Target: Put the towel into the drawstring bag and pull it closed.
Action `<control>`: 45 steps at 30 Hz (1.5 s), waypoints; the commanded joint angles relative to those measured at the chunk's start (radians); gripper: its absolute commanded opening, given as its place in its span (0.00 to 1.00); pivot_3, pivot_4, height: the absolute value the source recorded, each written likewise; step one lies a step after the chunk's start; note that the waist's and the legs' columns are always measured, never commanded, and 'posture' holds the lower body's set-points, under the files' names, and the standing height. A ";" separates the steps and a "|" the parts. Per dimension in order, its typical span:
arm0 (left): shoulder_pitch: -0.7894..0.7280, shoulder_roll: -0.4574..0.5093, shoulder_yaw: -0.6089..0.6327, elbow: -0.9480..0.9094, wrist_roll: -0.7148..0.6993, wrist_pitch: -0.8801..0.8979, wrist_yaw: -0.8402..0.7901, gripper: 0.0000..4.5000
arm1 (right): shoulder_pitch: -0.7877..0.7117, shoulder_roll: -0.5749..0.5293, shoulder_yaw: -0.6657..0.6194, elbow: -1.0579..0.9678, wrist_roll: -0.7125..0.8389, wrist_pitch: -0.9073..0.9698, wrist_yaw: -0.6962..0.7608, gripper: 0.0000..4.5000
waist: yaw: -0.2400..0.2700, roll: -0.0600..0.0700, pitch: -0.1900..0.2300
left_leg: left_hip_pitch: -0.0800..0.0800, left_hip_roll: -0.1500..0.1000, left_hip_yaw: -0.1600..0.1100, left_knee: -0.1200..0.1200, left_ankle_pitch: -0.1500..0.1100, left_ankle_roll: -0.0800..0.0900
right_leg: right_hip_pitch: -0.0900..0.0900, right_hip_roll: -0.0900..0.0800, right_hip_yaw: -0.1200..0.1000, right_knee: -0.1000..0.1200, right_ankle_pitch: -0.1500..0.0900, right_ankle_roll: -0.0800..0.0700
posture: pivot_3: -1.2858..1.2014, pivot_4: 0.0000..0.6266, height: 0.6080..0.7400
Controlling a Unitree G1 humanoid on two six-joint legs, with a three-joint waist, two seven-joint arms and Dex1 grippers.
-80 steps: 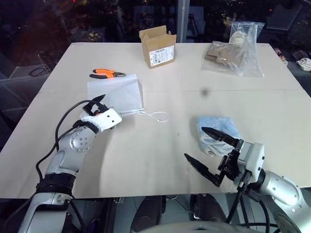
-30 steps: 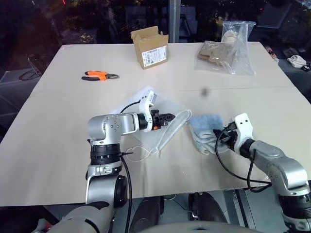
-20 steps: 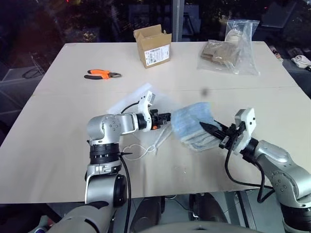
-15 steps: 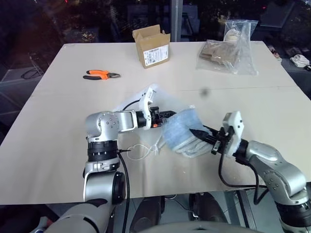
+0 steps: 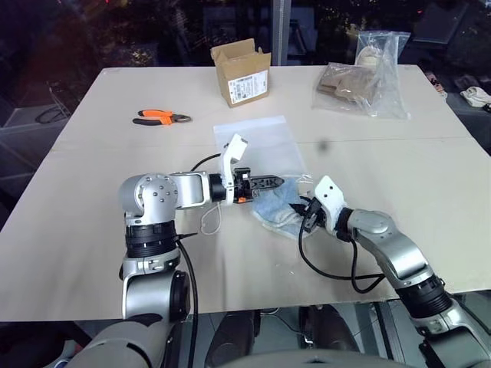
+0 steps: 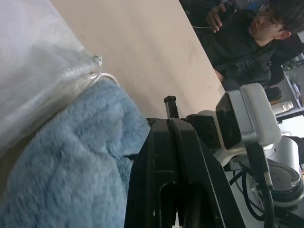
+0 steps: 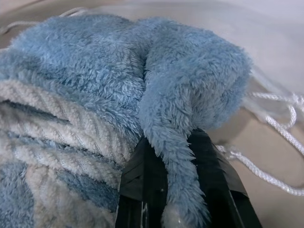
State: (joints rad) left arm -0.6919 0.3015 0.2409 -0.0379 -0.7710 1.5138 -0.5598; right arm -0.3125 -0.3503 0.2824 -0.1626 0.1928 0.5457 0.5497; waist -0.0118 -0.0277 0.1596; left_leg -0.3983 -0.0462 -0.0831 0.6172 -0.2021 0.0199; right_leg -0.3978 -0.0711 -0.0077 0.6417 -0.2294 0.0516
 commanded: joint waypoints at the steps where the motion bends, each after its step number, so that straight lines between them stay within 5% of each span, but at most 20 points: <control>1: 0.019 0.028 0.003 -0.055 -0.019 -0.033 -0.008 0.00 | 0.015 0.001 -0.055 -0.042 0.021 0.025 -0.012 0.01 | 0.000 0.000 0.000 | 0.000 0.000 0.000 0.000 0.000 0.000 | 0.000 0.000 0.000 0.000 0.000 0.000 | 0.52 0.24 1.00; 5: 0.023 0.079 -0.058 -0.027 0.100 -0.229 0.017 0.00 | 0.037 -0.013 -0.040 -0.085 0.030 0.011 0.027 0.01 | 0.001 0.000 0.000 | 0.000 0.000 0.000 0.000 0.000 0.001 | 0.000 0.000 0.000 0.000 0.000 0.000 | 0.52 0.24 1.00; 7: 0.054 0.239 -0.246 -0.036 0.329 -0.627 -0.137 0.00 | 0.089 -0.028 -0.053 -0.155 0.085 0.029 0.072 0.01 | 0.001 0.000 0.000 | 0.000 0.000 0.000 -0.001 0.000 0.001 | 0.000 0.000 0.000 0.000 0.000 0.000 | 0.52 0.24 1.00; 10: 0.076 0.312 -0.341 -0.012 0.437 -0.929 -0.266 0.17 | 0.158 -0.073 -0.062 -0.228 0.117 0.043 0.110 0.00 | 0.002 0.001 0.000 | -0.001 0.000 0.003 -0.006 0.001 -0.004 | -0.005 -0.001 0.006 -0.001 -0.001 -0.002 | 0.52 0.24 1.00; 15: 0.095 0.316 -0.439 0.097 0.589 -1.222 -0.315 0.63 | 0.236 -0.120 -0.097 -0.291 0.133 0.069 0.101 0.00 | 0.021 0.001 0.000 | -0.006 -0.001 0.003 -0.005 -0.002 0.001 | -0.006 -0.003 0.005 -0.004 0.000 -0.001 | 0.52 0.24 1.00; 19: 0.113 0.301 -0.469 0.143 0.658 -1.369 -0.323 0.63 | 0.285 -0.132 -0.126 -0.330 0.145 0.080 0.080 0.00 | 0.024 0.001 0.000 | -0.018 -0.001 0.001 0.001 -0.001 0.001 | -0.016 -0.002 0.004 -0.002 0.000 -0.001 | 0.52 0.24 1.00; 29: 0.103 0.239 -0.519 0.288 0.852 -1.591 -0.226 0.63 | 0.340 -0.122 -0.128 -0.379 0.154 0.098 0.039 0.00 | 0.025 0.001 0.000 | -0.016 -0.001 0.000 0.003 -0.001 0.002 | -0.014 -0.001 -0.001 0.000 0.000 0.000 | 0.52 0.24 1.00; 42: 0.063 0.165 -0.516 0.387 0.916 -1.619 -0.179 0.63 | 0.348 -0.132 -0.132 -0.386 0.156 0.101 0.030 0.00 | 0.024 0.001 0.000 | -0.016 -0.001 -0.002 0.009 -0.002 0.002 | -0.011 0.000 -0.003 0.001 0.001 0.002 | 0.52 0.24 1.00; 45: 0.061 0.165 -0.527 0.400 0.927 -1.613 -0.196 0.46 | 0.347 -0.132 -0.135 -0.386 0.156 0.102 0.029 0.00 | 0.024 0.001 0.000 | -0.016 -0.001 -0.002 0.010 -0.002 0.002 | -0.010 0.000 -0.003 0.001 0.002 0.002 | 0.52 0.24 1.00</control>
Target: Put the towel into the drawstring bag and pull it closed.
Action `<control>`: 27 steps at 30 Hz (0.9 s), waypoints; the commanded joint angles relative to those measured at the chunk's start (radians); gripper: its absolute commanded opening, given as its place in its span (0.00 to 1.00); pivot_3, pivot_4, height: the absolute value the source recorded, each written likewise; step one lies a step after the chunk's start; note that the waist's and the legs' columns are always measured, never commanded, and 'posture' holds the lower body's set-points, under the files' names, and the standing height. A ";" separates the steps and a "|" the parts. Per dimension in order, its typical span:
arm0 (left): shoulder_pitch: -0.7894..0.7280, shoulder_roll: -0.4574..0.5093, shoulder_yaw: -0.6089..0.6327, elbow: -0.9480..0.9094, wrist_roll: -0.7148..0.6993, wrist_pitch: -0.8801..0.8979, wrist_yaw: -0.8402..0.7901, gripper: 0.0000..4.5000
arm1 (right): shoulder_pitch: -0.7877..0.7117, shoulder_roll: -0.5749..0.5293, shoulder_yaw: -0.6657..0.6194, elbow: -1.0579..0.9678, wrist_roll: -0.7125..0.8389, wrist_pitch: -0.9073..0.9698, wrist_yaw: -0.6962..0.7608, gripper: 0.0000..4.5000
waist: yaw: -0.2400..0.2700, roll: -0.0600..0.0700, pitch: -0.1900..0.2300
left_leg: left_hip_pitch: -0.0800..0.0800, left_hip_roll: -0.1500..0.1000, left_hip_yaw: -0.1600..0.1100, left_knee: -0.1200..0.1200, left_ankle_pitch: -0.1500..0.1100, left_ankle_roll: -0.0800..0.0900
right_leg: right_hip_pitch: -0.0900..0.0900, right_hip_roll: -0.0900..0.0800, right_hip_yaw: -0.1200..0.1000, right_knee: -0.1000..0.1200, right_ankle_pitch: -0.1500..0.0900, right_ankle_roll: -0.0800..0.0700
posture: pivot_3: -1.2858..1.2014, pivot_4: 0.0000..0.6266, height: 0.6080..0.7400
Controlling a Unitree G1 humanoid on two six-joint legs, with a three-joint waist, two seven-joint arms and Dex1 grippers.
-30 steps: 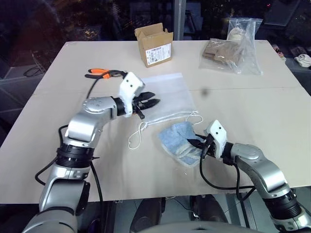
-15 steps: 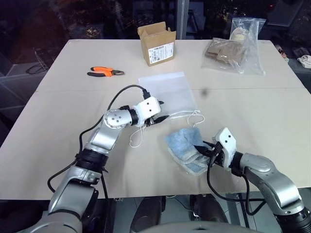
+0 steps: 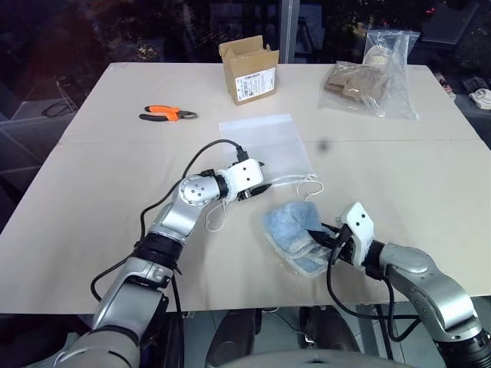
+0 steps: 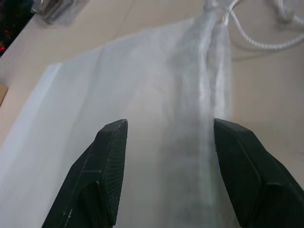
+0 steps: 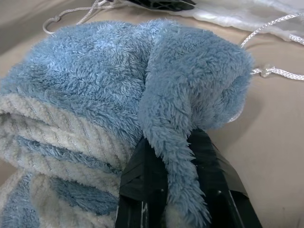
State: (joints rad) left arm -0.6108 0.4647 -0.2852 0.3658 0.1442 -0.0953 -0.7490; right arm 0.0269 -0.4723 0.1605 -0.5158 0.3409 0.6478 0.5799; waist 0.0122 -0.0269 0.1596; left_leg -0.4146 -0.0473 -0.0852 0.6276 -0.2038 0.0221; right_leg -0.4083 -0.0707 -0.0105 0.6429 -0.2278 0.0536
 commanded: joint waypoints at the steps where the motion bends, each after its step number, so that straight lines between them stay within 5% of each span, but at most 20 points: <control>1: -0.022 0.000 -0.003 0.000 0.011 0.001 -0.015 0.37 | 0.006 -0.010 -0.013 -0.031 0.008 0.000 -0.001 0.00 | 0.000 0.000 0.000 | 0.000 0.000 0.000 0.000 0.000 0.000 | 0.000 0.000 0.000 0.000 0.000 0.000 | 0.52 0.24 1.00; 4: -0.030 -0.022 0.011 0.012 -0.025 0.082 -0.058 0.03 | -0.009 0.004 -0.013 -0.026 0.008 -0.002 -0.011 0.00 | 0.000 0.000 0.000 | 0.000 0.000 -0.001 0.001 0.000 0.000 | 0.000 0.000 0.000 0.000 0.000 0.000 | 0.52 0.24 1.00; 5: -0.041 -0.036 0.028 0.013 -0.064 0.156 -0.090 0.01 | -0.016 0.012 -0.013 -0.025 0.013 -0.002 -0.012 0.00 | -0.001 0.000 0.000 | 0.000 0.000 -0.001 0.001 0.000 0.000 | 0.000 0.000 0.000 0.000 0.000 0.000 | 0.52 0.24 1.00; 15: -0.180 -0.082 0.218 -0.148 -0.489 1.020 -0.241 0.01 | -0.139 0.106 -0.002 -0.029 0.087 -0.091 0.050 0.00 | -0.029 0.000 0.000 | 0.000 0.000 -0.003 0.005 0.000 0.000 | 0.002 0.001 -0.003 0.002 0.000 0.001 | 0.52 0.24 1.00; 27: -0.078 -0.018 0.222 -0.400 -0.612 1.079 -0.244 0.01 | -0.393 0.136 0.113 0.394 -0.114 -0.142 0.032 0.00 | -0.032 0.000 0.000 | 0.001 0.001 -0.001 0.005 0.000 -0.001 | 0.001 0.001 0.000 0.003 0.001 0.000 | 0.52 0.24 1.00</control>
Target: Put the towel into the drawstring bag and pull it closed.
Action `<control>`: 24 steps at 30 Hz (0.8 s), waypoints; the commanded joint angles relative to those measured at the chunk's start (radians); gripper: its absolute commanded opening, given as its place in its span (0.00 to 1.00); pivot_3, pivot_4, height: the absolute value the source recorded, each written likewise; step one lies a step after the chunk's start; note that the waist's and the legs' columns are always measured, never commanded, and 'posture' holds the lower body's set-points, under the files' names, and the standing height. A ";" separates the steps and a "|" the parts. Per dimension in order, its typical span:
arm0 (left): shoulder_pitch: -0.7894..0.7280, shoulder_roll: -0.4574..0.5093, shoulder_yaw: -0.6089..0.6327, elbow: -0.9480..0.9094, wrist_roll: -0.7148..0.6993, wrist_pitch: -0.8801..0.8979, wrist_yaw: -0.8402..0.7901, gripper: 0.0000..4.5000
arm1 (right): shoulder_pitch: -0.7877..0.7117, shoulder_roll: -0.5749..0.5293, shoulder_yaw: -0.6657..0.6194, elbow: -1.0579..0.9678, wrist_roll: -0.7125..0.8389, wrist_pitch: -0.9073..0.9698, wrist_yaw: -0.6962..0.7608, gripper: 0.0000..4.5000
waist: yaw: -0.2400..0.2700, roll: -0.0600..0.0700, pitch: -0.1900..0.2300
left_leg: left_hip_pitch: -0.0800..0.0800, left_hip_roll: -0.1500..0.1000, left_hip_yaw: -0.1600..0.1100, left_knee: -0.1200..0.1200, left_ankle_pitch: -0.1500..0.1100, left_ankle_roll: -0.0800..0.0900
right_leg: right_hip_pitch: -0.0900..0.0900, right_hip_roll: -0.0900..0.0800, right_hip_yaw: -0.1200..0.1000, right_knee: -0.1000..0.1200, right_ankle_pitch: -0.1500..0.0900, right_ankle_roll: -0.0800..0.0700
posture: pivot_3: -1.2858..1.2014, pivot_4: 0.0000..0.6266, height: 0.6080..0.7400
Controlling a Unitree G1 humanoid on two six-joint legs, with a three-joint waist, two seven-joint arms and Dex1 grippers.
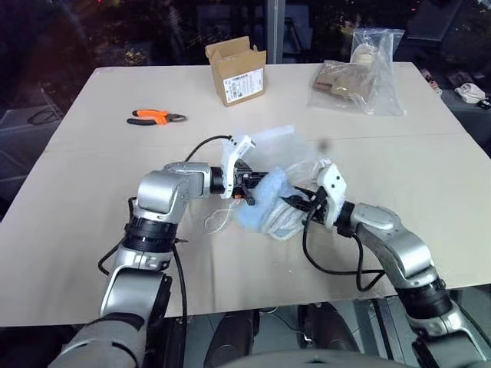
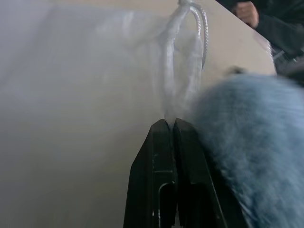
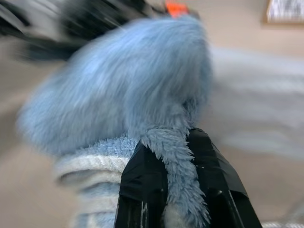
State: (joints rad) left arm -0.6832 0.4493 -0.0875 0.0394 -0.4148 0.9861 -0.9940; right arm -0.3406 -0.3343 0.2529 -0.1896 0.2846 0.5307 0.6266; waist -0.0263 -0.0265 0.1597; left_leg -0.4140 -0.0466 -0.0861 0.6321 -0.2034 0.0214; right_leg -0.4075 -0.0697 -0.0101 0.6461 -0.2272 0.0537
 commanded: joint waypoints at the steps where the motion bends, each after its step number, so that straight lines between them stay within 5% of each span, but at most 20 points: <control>1: 0.002 0.004 0.025 -0.084 -0.054 -0.007 0.003 0.01 | -0.034 0.008 0.014 0.088 -0.061 -0.008 -0.029 0.00 | 0.009 0.000 0.000 | 0.000 0.000 0.000 0.000 0.000 -0.001 | 0.000 0.000 0.000 0.000 0.000 0.000 | 0.52 0.24 1.00; 11: 0.058 0.041 0.055 -0.136 -0.074 -0.025 0.069 0.01 | -0.051 0.083 -0.081 0.124 0.006 0.205 -0.104 0.00 | 0.012 0.000 -0.001 | 0.001 0.000 0.002 0.000 0.000 0.001 | 0.000 0.000 0.002 0.001 0.000 0.000 | 0.52 0.24 1.00; 24: 0.082 0.151 0.034 -0.145 -0.100 0.035 0.054 0.01 | -0.023 0.303 -0.445 -0.004 0.441 0.395 -0.209 0.00 | 0.012 0.001 0.000 | 0.000 0.000 0.002 -0.002 -0.001 0.001 | -0.002 -0.001 0.003 0.001 0.000 -0.001 | 0.52 0.24 1.00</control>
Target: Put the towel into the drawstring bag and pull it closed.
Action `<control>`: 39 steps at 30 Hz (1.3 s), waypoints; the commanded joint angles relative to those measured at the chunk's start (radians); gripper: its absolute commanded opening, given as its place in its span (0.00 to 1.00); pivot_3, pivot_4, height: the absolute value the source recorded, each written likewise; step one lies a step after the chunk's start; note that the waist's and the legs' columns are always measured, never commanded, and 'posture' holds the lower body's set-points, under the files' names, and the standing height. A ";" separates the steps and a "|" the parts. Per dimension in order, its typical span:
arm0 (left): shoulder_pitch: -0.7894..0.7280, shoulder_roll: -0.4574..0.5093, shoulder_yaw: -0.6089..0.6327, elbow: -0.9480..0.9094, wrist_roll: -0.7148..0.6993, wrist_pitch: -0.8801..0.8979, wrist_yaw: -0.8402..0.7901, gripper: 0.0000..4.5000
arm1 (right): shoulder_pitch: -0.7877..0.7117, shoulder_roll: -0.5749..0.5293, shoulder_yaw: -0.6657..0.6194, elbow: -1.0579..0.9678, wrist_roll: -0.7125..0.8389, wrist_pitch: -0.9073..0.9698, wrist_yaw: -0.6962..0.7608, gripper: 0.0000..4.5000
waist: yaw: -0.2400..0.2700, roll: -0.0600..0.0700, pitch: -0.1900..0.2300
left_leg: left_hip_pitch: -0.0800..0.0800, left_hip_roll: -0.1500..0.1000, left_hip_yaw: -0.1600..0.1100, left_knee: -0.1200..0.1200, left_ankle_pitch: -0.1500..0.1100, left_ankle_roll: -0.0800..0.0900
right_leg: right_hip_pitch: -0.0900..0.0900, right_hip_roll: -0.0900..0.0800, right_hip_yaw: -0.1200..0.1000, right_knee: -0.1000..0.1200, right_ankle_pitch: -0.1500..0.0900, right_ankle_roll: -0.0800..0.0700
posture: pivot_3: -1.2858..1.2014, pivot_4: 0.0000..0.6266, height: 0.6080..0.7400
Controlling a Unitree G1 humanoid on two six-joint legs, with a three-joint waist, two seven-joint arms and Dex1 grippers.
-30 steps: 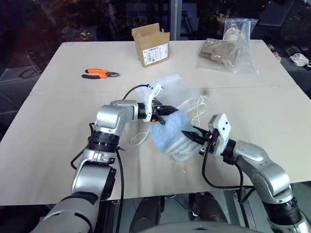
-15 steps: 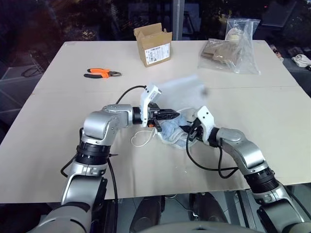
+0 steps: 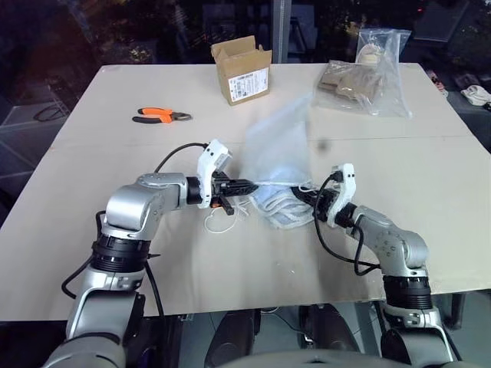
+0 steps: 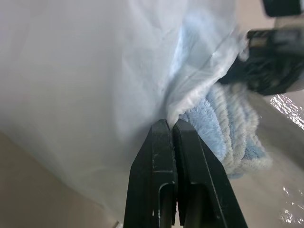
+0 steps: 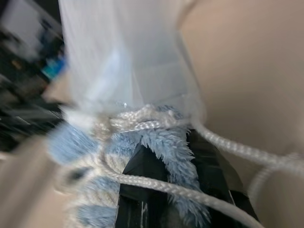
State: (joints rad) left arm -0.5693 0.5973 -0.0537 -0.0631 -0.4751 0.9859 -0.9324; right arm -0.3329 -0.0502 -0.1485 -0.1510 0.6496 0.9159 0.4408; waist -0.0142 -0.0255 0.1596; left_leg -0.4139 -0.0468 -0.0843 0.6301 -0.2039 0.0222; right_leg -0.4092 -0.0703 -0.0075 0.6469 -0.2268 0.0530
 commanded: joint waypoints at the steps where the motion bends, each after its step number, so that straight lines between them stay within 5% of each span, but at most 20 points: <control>1: -0.047 -0.013 0.010 -0.049 -0.062 0.064 0.000 0.01 | -0.045 0.026 -0.044 -0.034 0.076 0.003 -0.036 0.00 | -0.001 0.000 0.000 | 0.000 0.000 0.000 0.000 0.000 0.000 | 0.000 0.000 0.000 0.000 0.000 0.000 | 0.52 0.24 1.00; 7: -0.165 -0.128 0.096 -0.111 -0.228 0.300 0.090 0.01 | -0.084 0.085 -0.052 -0.082 0.137 0.026 -0.119 0.00 | -0.001 0.000 0.000 | -0.001 0.000 0.000 0.000 0.000 0.000 | 0.000 0.000 0.000 0.000 0.000 0.000 | 0.52 0.24 1.00; 15: -0.194 -0.121 0.109 -0.093 -0.272 0.380 0.152 0.01 | -0.020 0.057 -0.196 -0.189 0.358 0.065 -0.227 0.00 | -0.005 0.001 0.000 | 0.000 0.000 0.002 -0.001 0.000 0.000 | -0.001 0.000 0.002 0.001 0.000 0.000 | 0.52 0.24 1.00; 21: -0.182 -0.269 0.120 -0.090 -0.302 0.395 0.242 0.01 | -0.048 0.119 -0.035 -0.068 0.208 -0.055 -0.215 0.00 | -0.006 0.000 0.000 | 0.000 0.000 0.002 -0.001 0.000 0.000 | -0.002 0.001 0.002 0.002 0.000 0.000 | 0.52 0.24 1.00; 25: -0.151 -0.258 0.101 -0.076 -0.273 0.357 0.252 0.01 | -0.039 0.136 0.031 0.017 0.105 -0.172 -0.186 0.00 | -0.009 0.000 0.000 | 0.001 0.000 0.004 -0.001 0.000 0.000 | -0.003 0.001 0.004 0.004 0.000 0.000 | 0.52 0.24 1.00; 26: -0.142 -0.245 0.095 -0.068 -0.261 0.341 0.249 0.00 | -0.024 0.131 0.035 0.010 0.107 -0.182 -0.170 0.20 | -0.009 0.000 0.000 | 0.001 0.000 0.004 -0.001 0.000 0.000 | -0.003 0.001 0.004 0.004 0.000 0.000 | 0.52 0.24 1.00; 32: -0.134 -0.199 0.085 -0.002 -0.225 0.275 0.255 0.00 | 0.095 0.021 0.087 -0.128 0.053 -0.152 -0.171 0.74 | 0.001 0.000 0.000 | 0.000 -0.001 0.004 -0.001 0.000 0.000 | -0.003 0.000 0.004 0.003 0.000 0.000 | 0.52 0.24 1.00; 39: -0.191 -0.201 0.074 0.066 -0.224 0.264 0.236 0.00 | 0.177 -0.142 0.197 -0.251 -0.021 -0.110 -0.159 0.74 | -0.002 0.000 0.000 | 0.000 -0.001 0.004 -0.001 0.000 0.000 | -0.003 0.000 0.004 0.003 0.000 0.000 | 0.52 0.24 1.00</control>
State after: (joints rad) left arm -0.7261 0.3982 0.0275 0.0080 -0.6899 1.2670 -0.6752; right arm -0.1493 -0.1959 0.0129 -0.3681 0.6491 0.8085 0.2756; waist -0.0160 -0.0252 0.1596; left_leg -0.4135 -0.0474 -0.0805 0.6295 -0.2039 0.0222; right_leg -0.4123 -0.0698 -0.0038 0.6502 -0.2270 0.0533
